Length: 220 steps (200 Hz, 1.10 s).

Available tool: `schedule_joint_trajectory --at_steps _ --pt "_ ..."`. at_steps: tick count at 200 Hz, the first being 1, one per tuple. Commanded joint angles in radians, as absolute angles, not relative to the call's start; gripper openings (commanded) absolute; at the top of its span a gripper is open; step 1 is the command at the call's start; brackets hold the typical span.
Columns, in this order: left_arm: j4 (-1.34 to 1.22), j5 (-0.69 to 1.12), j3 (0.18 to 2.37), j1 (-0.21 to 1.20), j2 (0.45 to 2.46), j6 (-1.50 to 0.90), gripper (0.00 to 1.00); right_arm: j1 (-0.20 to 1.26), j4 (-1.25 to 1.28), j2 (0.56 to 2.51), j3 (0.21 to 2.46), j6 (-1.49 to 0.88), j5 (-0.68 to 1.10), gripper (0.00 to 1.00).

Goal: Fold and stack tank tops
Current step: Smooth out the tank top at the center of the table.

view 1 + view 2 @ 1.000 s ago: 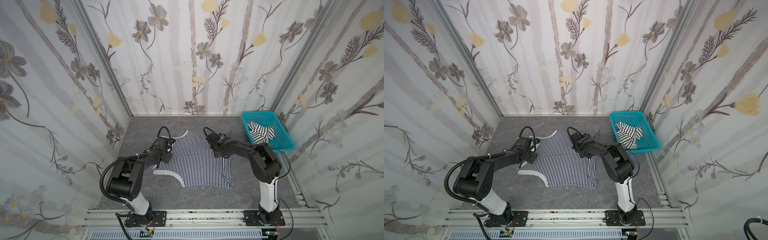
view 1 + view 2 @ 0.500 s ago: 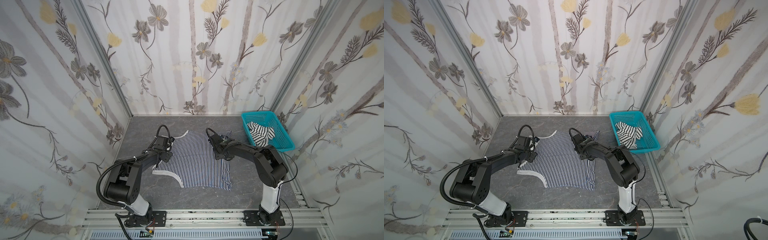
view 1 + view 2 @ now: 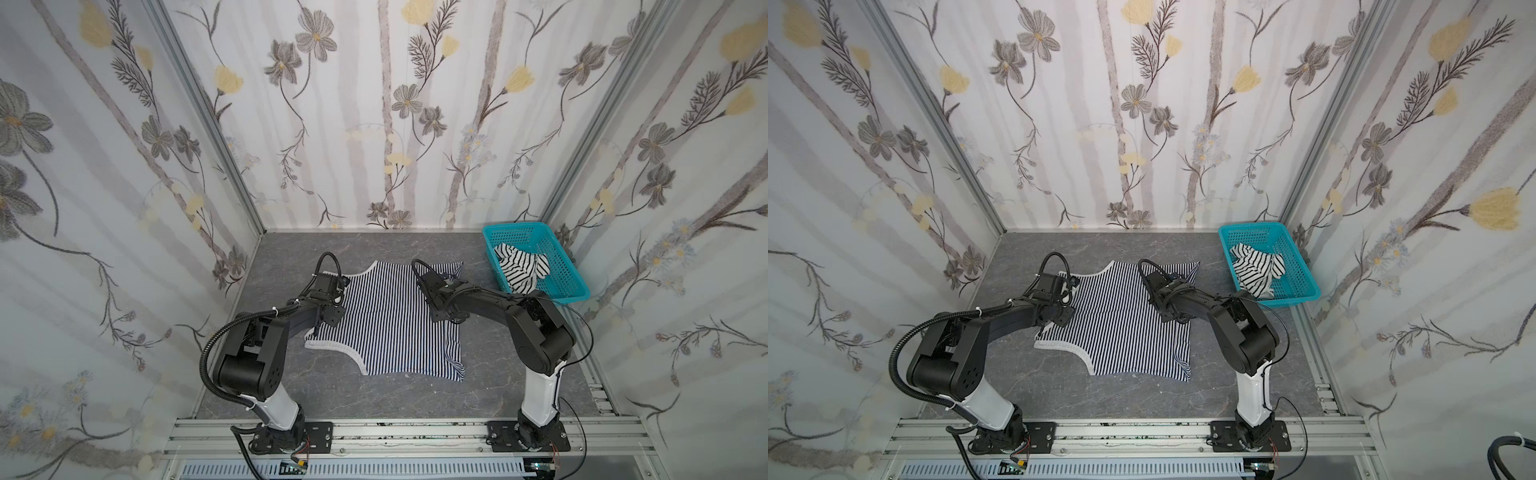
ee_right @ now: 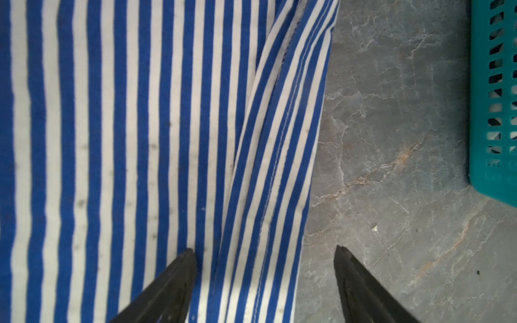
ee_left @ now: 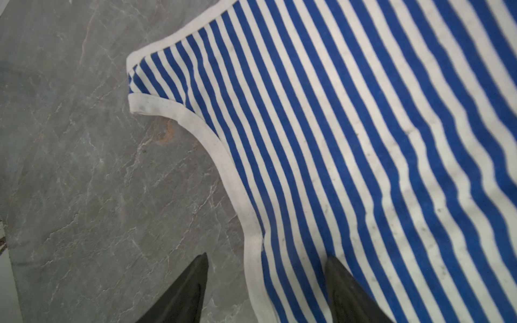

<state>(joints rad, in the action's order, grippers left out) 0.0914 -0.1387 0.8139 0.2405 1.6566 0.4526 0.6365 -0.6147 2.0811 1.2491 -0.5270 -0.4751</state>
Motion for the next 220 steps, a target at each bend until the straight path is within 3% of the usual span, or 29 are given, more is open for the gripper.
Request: schedule_joint_trajectory --at_steps 1,112,220 --pt "0.114 -0.15 0.811 0.241 1.673 0.442 0.68 0.637 -0.611 2.05 1.242 -0.55 -0.502 0.78" --pt "0.113 -0.149 0.801 0.241 1.673 0.426 0.68 0.629 -0.586 2.053 1.179 -0.564 -0.495 0.78" --pt "0.114 -0.16 0.795 0.241 1.666 0.413 0.68 0.539 -0.602 1.913 1.066 -0.53 -0.554 0.78"
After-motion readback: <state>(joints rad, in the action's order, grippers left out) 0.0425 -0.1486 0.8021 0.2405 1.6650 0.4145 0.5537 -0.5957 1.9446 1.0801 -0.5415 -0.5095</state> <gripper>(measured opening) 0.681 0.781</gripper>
